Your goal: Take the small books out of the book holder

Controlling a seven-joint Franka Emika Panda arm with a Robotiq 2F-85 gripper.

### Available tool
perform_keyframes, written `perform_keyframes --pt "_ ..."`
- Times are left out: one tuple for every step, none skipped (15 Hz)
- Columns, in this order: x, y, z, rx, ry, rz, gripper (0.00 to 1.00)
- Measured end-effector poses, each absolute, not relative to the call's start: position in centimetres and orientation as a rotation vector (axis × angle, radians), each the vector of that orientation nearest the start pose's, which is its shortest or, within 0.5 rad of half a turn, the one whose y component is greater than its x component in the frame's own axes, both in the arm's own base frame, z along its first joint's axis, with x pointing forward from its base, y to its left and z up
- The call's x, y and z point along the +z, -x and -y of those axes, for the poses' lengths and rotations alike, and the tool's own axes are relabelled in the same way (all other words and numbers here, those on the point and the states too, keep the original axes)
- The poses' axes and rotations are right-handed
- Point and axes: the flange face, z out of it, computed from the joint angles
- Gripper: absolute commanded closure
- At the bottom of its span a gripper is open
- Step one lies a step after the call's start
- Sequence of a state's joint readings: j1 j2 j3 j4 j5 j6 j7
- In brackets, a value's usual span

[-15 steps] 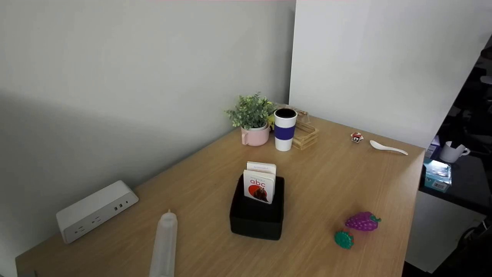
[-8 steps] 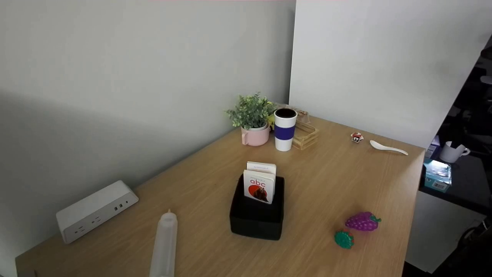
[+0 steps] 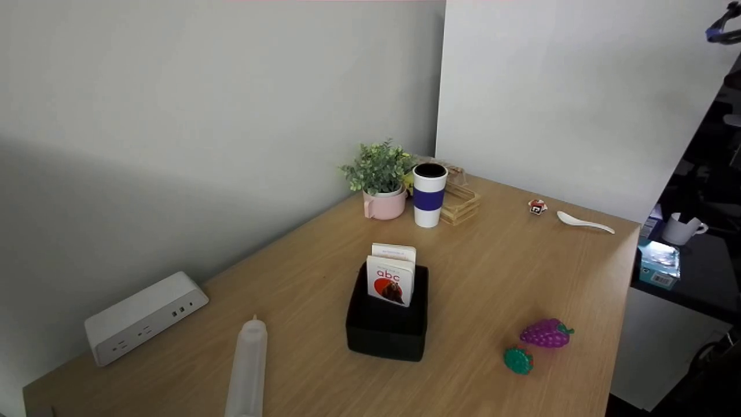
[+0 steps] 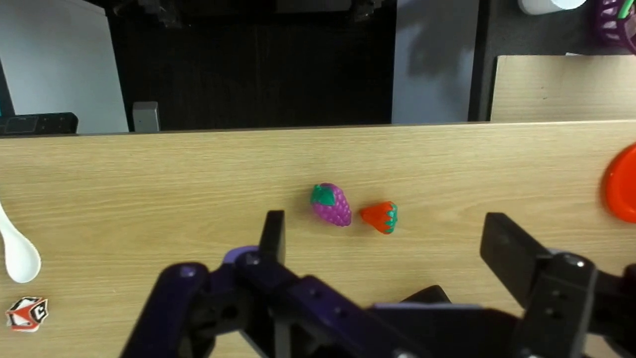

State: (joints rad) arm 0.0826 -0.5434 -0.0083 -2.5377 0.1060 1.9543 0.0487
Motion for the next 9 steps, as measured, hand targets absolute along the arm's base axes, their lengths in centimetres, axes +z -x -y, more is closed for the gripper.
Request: perform_keyframes --pt "44.8 -38.0 -3.8 0.094 3.046 -0.013 0.0" --pt "44.4 -38.5 -4.2 0.116 3.049 -0.004 0.0" --pt "44.0 -39.0 -4.4 0.133 3.052 0.003 0.0" --pt "43.8 -39.4 -4.6 0.144 3.053 0.007 0.0" --pt "43.7 -39.6 -4.6 0.149 3.053 0.008 0.0" --pt "43.7 -39.7 -4.6 0.148 3.053 0.008 0.0" --pt "43.8 -39.7 -4.6 0.146 3.053 0.009 0.0" --pt "43.8 -39.7 -4.6 0.145 3.053 0.008 0.0" --pt "43.9 -39.7 -4.6 0.145 3.053 -0.004 0.0"
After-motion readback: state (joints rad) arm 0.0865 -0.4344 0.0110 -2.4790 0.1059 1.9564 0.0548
